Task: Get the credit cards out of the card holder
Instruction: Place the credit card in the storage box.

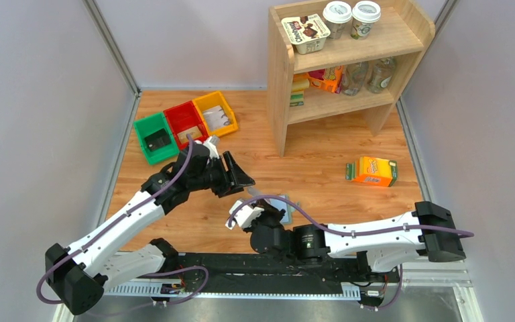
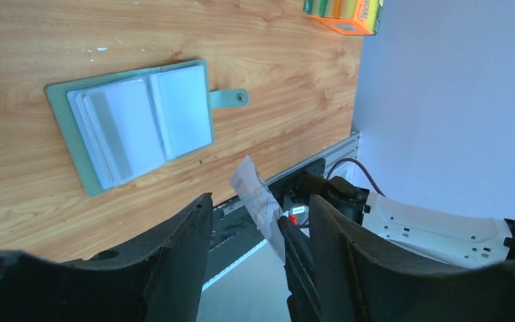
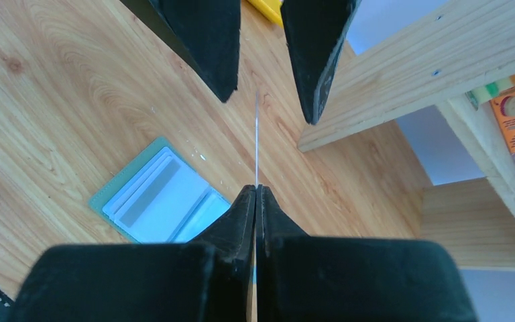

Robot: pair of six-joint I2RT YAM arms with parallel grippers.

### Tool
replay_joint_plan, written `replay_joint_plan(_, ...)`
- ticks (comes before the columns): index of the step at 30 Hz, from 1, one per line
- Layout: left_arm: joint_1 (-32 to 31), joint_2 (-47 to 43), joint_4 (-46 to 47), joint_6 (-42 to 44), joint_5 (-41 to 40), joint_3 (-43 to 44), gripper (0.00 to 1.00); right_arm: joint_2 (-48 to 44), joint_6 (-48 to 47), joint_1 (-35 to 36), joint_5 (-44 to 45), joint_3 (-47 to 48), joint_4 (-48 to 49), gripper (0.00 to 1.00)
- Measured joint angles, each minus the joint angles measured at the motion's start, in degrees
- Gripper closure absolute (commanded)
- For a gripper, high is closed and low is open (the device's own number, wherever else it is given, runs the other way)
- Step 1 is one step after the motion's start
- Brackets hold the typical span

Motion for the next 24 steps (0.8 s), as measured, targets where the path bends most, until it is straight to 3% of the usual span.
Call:
replay_joint_plan(4,0.0,0.2,2.5,-1.8,1.6,-1.9,0.59,1.5,-2.9,0.5,1.4,0.0,2.4,1.00)
replay_joint_plan(9,0.0,0.5,4.5,-3.4,2.6,-3.5,1.00,1.9,-5.1,0.5,2.1,0.0,4.8,1.00)
replay_joint_plan(12,0.0,0.0,7.0,-4.0,2.5,-4.2,1.00,2.3,-5.5,0.6,1.6,0.0,5.4,0.98)
replay_joint_plan(14,0.0,-1.0,7.9,-3.8,1.5,-5.1,1.00,2.3,-5.3,0.5,1.5,0.0,5.8,0.87)
replay_joint_plan(18,0.0,-3.6,10.2,-1.5,-1.5,-7.6,1.00,2.1,-1.3,-0.9,-0.7,0.0,5.5,0.39)
replay_joint_plan(24,1.7,-6.0,13.9,4.7,-8.5,-13.6,1.00,-5.4,11.3,-8.6,-8.0,-3.5,4.5,0.05)
